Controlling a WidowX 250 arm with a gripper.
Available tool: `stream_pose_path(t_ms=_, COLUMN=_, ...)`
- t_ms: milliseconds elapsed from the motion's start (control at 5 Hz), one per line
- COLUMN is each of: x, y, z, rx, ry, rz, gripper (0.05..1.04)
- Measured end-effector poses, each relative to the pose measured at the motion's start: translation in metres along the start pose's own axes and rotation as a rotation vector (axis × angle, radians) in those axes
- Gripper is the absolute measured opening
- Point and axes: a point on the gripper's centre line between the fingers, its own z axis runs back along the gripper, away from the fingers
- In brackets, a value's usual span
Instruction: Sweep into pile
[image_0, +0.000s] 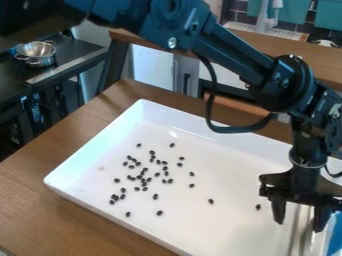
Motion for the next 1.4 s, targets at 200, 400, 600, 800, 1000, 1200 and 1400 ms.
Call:
stream_pose_path(t_ms=200, x=0.003, y=0.004, z=0.001, rx=0.007, ry=-0.003, rz=0.007, gripper=0.354)
stream_pose_path(t_ms=400, x=0.001, y=0.009, z=-0.002, rx=0.014, ry=-0.013, rz=0.003, gripper=0.318)
stream_pose_path(t_ms=600, x=0.001, y=0.017, z=-0.004, rx=0.02, ry=-0.03, rz=0.007, gripper=0.318)
stream_pose_path(t_ms=800, x=0.001, y=0.024, z=-0.005, rx=0.026, ry=-0.025, rz=0.005, gripper=0.318)
stream_pose_path(t_ms=1000, x=0.005, y=0.042, z=-0.004, rx=0.033, ry=-0.029, rz=-0.006, gripper=0.318)
stream_pose_path(t_ms=1200, x=0.008, y=0.065, z=-0.001, rx=0.039, ry=-0.039, rz=-0.007, gripper=0.318)
stream_pose_path(t_ms=1400, x=0.008, y=0.098, z=0.005, rx=0.045, ry=-0.033, rz=0.002, gripper=0.318)
